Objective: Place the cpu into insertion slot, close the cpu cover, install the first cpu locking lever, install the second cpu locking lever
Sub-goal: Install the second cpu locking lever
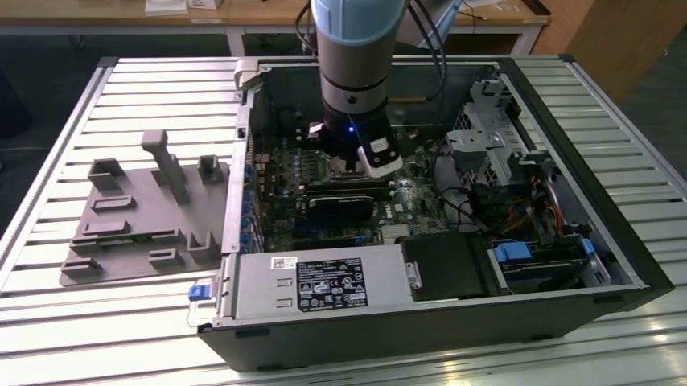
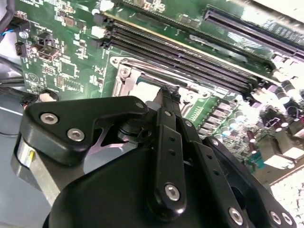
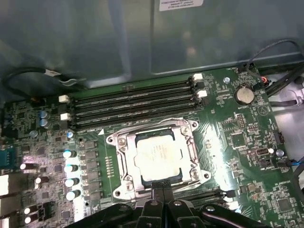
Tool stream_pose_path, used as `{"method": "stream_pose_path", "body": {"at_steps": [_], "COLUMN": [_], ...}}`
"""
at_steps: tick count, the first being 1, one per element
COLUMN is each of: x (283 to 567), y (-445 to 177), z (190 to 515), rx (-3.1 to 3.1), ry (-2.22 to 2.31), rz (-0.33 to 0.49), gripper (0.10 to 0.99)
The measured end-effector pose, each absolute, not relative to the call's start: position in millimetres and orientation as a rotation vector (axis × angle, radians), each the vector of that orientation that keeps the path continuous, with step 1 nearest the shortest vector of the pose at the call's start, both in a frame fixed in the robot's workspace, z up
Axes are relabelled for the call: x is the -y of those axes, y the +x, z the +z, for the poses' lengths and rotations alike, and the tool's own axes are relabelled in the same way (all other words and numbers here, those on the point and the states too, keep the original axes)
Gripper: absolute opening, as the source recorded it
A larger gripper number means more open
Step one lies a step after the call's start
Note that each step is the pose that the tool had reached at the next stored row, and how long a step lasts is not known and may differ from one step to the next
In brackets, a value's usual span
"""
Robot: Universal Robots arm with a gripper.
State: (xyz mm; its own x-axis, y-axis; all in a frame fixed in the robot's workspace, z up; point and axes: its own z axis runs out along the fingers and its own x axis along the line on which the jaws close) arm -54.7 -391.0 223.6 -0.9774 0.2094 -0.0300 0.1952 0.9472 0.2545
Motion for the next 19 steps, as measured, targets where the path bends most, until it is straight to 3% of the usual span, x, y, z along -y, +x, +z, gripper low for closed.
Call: {"method": "stream_pose_path", "body": {"at_steps": [19], "x": [356], "y": [-50], "z": [224], "rx": [-3.049], "ry": [0.312], "rz": [0.276], "gripper": [0.102]}}
